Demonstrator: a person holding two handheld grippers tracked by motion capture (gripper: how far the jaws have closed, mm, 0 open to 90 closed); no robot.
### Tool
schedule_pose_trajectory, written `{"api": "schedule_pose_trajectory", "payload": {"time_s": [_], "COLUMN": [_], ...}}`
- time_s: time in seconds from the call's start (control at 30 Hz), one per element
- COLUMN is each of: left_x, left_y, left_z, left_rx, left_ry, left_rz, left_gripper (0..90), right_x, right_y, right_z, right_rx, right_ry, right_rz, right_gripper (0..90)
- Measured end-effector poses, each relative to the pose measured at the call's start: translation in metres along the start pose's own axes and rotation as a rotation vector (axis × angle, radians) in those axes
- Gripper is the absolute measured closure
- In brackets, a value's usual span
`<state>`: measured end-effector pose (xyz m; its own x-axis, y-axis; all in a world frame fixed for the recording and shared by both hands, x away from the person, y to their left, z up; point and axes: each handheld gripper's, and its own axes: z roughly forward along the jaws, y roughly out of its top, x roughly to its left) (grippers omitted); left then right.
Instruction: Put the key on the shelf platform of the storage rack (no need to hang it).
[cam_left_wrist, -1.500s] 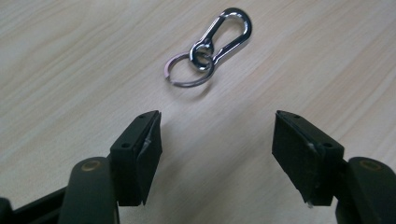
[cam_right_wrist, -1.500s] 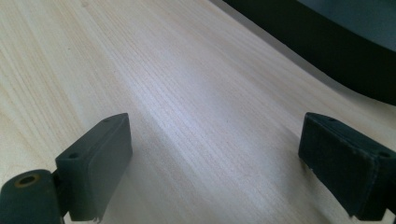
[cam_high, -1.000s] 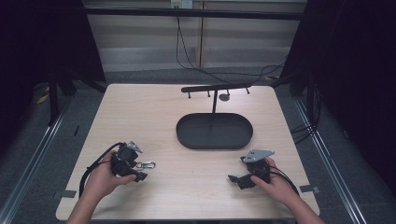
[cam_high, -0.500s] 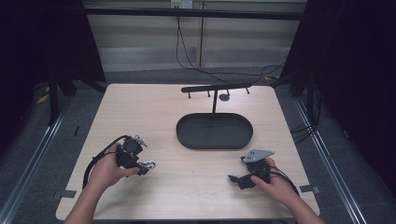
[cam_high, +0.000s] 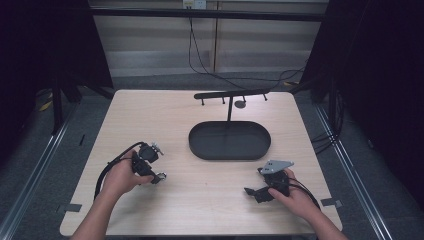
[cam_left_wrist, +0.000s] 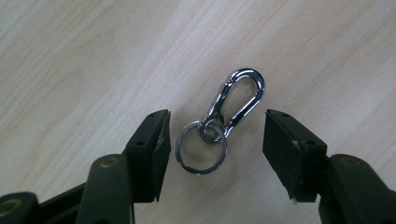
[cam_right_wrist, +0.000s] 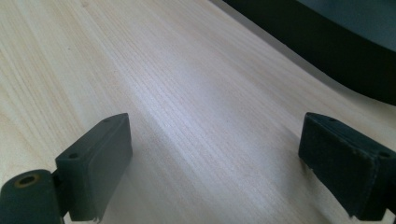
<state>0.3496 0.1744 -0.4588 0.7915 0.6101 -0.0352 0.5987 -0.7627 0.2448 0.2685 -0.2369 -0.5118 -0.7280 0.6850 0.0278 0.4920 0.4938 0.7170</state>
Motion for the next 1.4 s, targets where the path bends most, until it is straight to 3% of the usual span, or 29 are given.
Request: {"api": "schedule_pose_trajectory", "payload": {"time_s": [0.43, 0.57, 0.83, 0.87, 0.9, 0.93, 0.97, 1.0, 1.07, 1.27, 1.4], "left_x": [-0.003, -0.005, -0.006, -0.006, -0.006, -0.004, -0.004, -0.005, -0.006, -0.008, -0.007], "left_y": [0.012, 0.015, 0.018, 0.018, 0.018, 0.019, 0.02, 0.022, 0.024, 0.03, 0.037], "left_z": [0.012, 0.011, 0.011, 0.01, 0.008, 0.0, -0.004, -0.006, -0.005, -0.01, -0.018], "left_rx": [0.058, 0.081, 0.107, 0.101, 0.066, 0.03, 0.024, 0.069, 0.11, 0.089, 0.092], "left_ry": [-0.005, -0.022, -0.04, -0.054, -0.067, -0.1, -0.088, -0.091, -0.091, -0.117, -0.111], "left_rz": [0.066, 0.043, 0.003, -0.012, -0.044, -0.064, -0.07, -0.051, -0.049, -0.083, -0.093], "left_gripper": [49.9, 68.3, 71.2, 71.2, 72.1, 82.3, 85.2, 85.2, 85.2, 85.4, 85.4], "right_x": [0.0, 0.0, 0.0, 0.0, 0.0, 0.0, 0.0, 0.0, 0.0, 0.0, 0.0], "right_y": [0.0, 0.0, 0.0, 0.0, 0.0, 0.0, 0.0, 0.0, 0.0, 0.0, 0.0], "right_z": [0.0, 0.0, 0.0, 0.0, 0.0, 0.0, 0.0, 0.0, 0.0, 0.0, 0.0], "right_rx": [0.0, -0.001, 0.0, 0.0, 0.0, 0.0, 0.0, 0.0, 0.0, 0.0, 0.0], "right_ry": [0.0, 0.0, 0.0, 0.0, 0.0, 0.0, 0.0, 0.0, 0.0, 0.0, 0.0], "right_rz": [-0.001, -0.001, -0.001, -0.001, -0.001, -0.001, 0.0, -0.001, -0.001, 0.0, -0.001], "right_gripper": [9.2, 9.2, 9.2, 9.2, 9.2, 9.2, 9.2, 9.2, 9.2, 9.2, 9.2]}}
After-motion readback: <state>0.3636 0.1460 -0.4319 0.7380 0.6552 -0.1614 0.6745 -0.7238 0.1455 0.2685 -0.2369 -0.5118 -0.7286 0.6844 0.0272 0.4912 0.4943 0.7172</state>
